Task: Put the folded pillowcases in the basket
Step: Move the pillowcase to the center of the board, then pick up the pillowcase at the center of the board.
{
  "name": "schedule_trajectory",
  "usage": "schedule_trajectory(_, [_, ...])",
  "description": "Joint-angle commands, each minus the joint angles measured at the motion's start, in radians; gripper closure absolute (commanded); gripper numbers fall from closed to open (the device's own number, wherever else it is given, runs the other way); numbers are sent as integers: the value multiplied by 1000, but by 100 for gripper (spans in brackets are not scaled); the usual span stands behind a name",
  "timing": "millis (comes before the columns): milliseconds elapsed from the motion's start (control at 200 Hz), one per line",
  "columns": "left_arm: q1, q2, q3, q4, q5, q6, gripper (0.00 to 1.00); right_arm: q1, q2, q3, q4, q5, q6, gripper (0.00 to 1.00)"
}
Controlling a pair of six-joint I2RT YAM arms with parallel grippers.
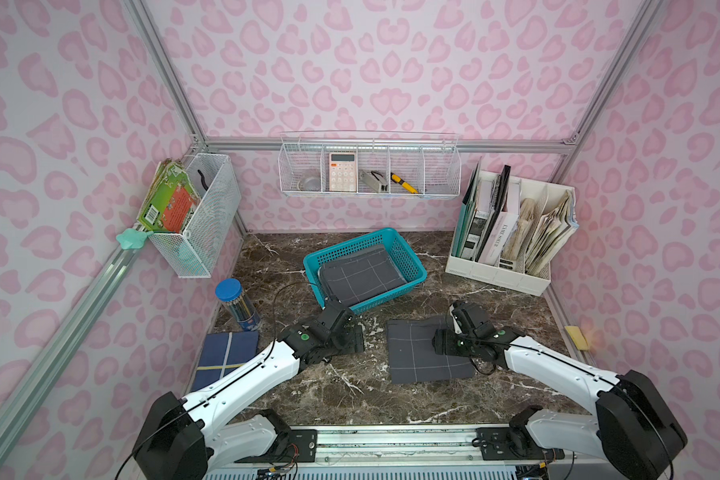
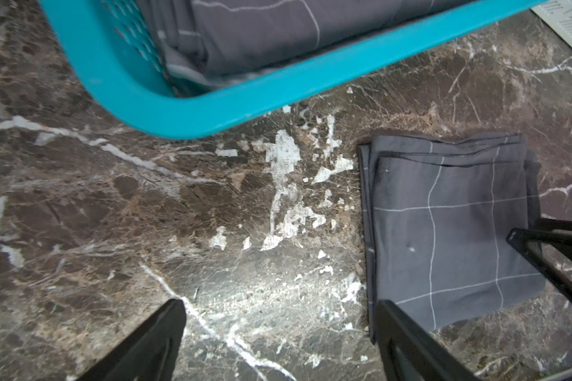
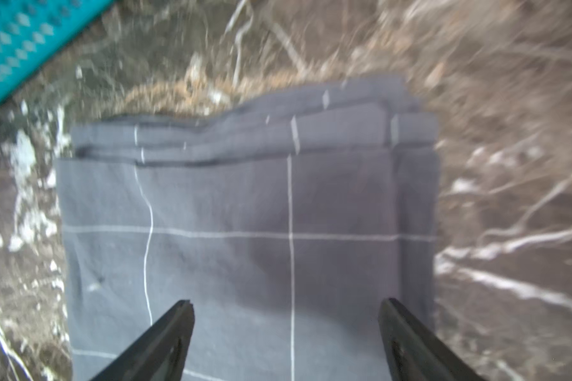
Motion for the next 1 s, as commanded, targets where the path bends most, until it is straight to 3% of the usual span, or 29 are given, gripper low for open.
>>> schedule_trajectory(0, [-9, 43, 23, 26, 30, 1, 7, 37, 34, -22, 89, -28, 63, 10])
schedule_trajectory(220, [-23, 125, 53, 22, 56, 3, 8, 186, 204, 66, 196, -85, 109, 11])
schedule_trajectory(325, [-22, 128, 41, 33, 50, -12, 8, 217, 215, 82, 212, -103, 133, 10])
schedule_trajectory(485, [-22, 135, 54, 20, 28, -1, 9, 144, 112, 42, 132, -12, 128, 10])
schedule_trajectory(690, [-14, 129, 47, 39, 26, -7, 10, 18, -17, -55, 214, -44, 94, 11])
schedule_trajectory(995, [-8, 172, 38, 63, 38, -29, 17, -18, 119, -6, 255, -78, 83, 15])
